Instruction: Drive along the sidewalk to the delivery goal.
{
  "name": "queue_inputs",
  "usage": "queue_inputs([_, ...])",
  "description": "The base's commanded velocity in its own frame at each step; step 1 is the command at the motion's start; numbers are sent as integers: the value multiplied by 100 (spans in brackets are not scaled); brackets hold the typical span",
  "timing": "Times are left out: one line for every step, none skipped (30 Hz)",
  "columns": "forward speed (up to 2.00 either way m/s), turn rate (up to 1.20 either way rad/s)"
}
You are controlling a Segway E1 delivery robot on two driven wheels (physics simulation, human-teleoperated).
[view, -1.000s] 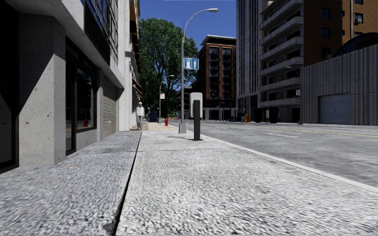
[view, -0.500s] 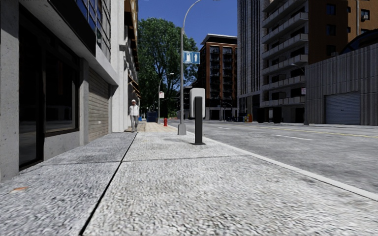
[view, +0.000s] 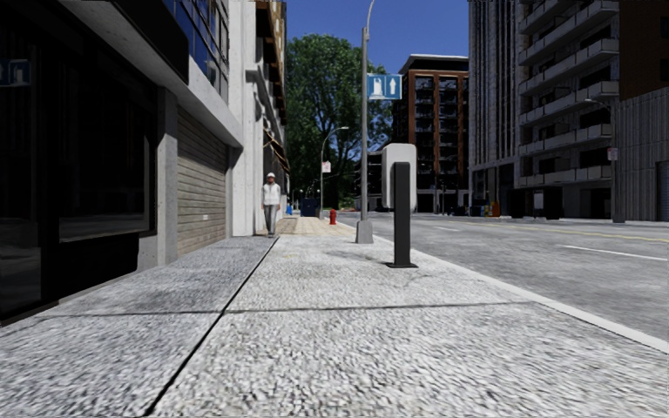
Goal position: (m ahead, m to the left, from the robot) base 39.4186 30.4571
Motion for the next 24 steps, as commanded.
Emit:
queue_inputs([200,47])
queue_inputs([200,47])
queue_inputs([200,47])
queue_inputs([200,47])
queue_inputs([200,42])
queue_inputs([200,42])
queue_inputs([200,18])
queue_inputs([200,1])
queue_inputs([200,0])
queue_inputs([200,0])
queue_inputs([200,0])
queue_inputs([200,0])
queue_inputs([200,0])
queue_inputs([200,0])
queue_inputs([200,0])
queue_inputs([200,0])
queue_inputs([200,0])
queue_inputs([200,0])
queue_inputs([200,0])
queue_inputs([200,-1])
queue_inputs([200,-16])
queue_inputs([200,-16])
queue_inputs([200,-21])
queue_inputs([200,-23])
